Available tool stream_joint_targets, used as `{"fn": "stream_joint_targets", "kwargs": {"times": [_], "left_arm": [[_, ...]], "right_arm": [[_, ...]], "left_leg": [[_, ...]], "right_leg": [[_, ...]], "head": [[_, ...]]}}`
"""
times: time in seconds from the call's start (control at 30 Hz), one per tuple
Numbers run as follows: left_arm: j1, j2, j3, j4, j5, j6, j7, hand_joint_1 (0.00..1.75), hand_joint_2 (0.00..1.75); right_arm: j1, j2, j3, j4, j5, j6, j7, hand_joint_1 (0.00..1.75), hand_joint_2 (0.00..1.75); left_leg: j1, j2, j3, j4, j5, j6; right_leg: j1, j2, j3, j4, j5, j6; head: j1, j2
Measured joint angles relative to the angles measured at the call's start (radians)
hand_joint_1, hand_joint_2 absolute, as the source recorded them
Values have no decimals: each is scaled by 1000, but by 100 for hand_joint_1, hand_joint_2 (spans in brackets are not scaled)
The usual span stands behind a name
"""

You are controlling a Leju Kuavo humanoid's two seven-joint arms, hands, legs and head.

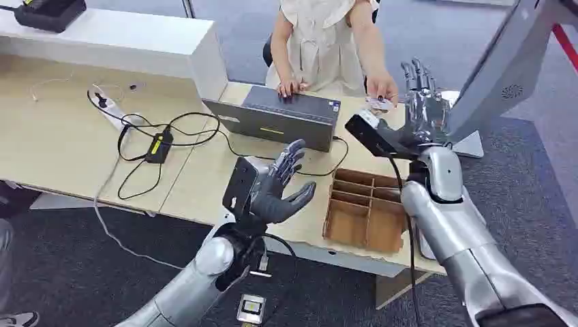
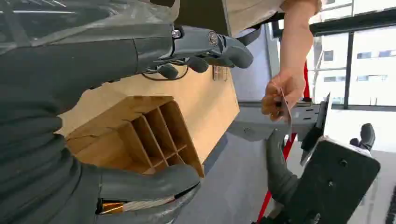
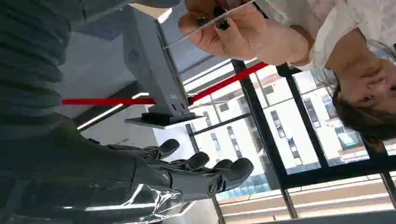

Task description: Pass the card to the sensor for recognition and then transmit it.

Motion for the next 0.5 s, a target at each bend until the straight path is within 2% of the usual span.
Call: {"fn": "stream_joint_targets", "kwargs": {"times": [0.2,0.23,0.27,0.3,0.5], "left_arm": [[-2,0,-1,1,0,9,6,0,175],[-2,0,-2,1,0,9,9,0,175],[-2,0,-3,1,0,12,11,0,175],[-2,0,-3,1,0,13,11,0,175],[-3,0,-7,2,4,17,18,0,175]], "right_arm": [[-29,17,14,78,-12,13,5,0,175],[-32,19,15,87,-19,12,4,26,175],[-35,21,15,95,-27,12,3,166,175],[-37,23,16,100,-31,11,0,175,175],[-44,26,17,136,-75,6,-30,175,175]], "left_leg": [[0,0,0,0,0,0],[0,0,0,0,0,0],[0,0,0,0,0,0],[0,0,0,0,0,0],[0,0,0,0,0,0]], "right_leg": [[0,0,0,0,0,0],[0,0,0,0,0,0],[0,0,0,0,0,0],[0,0,0,0,0,0],[0,0,0,0,0,0]], "head": [[0,0],[0,0],[0,0],[0,0],[0,0]]}}
